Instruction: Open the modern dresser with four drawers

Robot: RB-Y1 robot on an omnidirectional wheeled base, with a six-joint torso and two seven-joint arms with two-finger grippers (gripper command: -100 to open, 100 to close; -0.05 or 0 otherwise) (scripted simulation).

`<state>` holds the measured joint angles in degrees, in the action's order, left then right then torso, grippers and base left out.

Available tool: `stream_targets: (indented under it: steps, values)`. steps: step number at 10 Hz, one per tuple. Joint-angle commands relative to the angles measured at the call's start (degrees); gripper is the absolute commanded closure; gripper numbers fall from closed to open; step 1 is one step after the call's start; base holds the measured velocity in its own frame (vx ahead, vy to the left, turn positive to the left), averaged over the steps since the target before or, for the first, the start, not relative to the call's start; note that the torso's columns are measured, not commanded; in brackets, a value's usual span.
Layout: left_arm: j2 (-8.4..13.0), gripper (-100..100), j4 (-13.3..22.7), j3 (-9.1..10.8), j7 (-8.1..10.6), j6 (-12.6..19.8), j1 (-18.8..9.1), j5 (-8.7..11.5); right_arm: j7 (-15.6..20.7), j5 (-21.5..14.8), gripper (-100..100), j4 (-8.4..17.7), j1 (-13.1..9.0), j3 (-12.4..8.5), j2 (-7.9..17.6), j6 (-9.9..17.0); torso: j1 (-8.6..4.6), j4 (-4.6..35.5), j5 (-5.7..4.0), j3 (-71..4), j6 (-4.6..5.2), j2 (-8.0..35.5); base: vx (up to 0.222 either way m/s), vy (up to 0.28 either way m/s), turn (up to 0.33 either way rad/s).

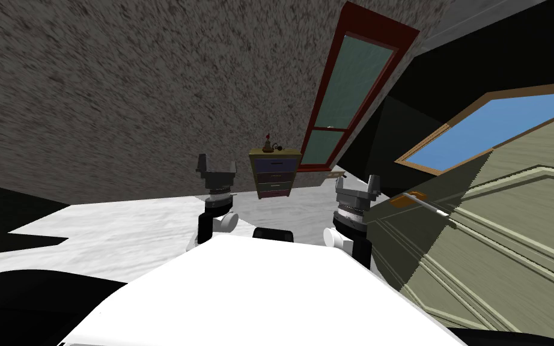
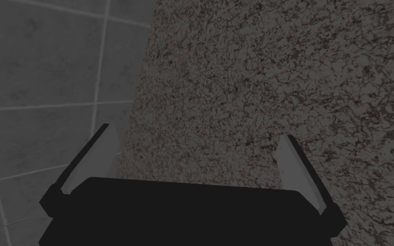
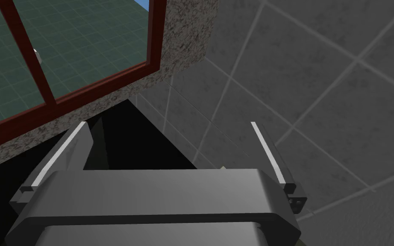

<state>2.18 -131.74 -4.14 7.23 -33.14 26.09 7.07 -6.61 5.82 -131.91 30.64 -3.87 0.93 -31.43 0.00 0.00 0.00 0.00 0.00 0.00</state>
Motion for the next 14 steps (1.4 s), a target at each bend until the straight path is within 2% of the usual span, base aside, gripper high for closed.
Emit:
stream_targets:
  steps: [1,9,10,11,14]
  values:
    - [0.0,0,0.0,0.0,0.0,0.0,0.0,0.0,0.0,0.0,0,0.0,0.0,0.0,0.0,0.0,0.0,2.3,0.0,-4.7,0.0,2.3,0.0,0.0,0.0]
    - [0.0,0,0.0,0.0,0.0,0.0,0.0,0.0,0.0,0.0,0,0.0,0.0,0.0,0.0,0.0,0.0,35.4,0.0,-70.7,0.0,35.4,0.0,0.0,0.0]
    - [2.3,-100,1.2,0.08,0.2,-0.5,-0.1,0.1,0.0,0.0,0,0.0,0.0,0.0,0.0,0.0,0.0,39.6,0.0,-79.2,0.0,39.6,0.043,-0.009,-0.008]
    - [3.1,-100,2.1,0.14,0.33,-0.8,-0.1,0.2,0.0,0.0,0,0.0,0.0,0.0,0.0,0.0,-0.01,41.5,0.0,-83.2,0.0,41.4,0.074,-0.031,-0.008]
    - [4.8,-100,5.9,0.38,0.89,-2.0,-0.4,0.6,0.0,0.0,0,0.0,0.0,0.0,0.0,0.0,-0.04,42.2,-0.01,-84.6,0.0,42.2,0.101,-0.04,-0.008]
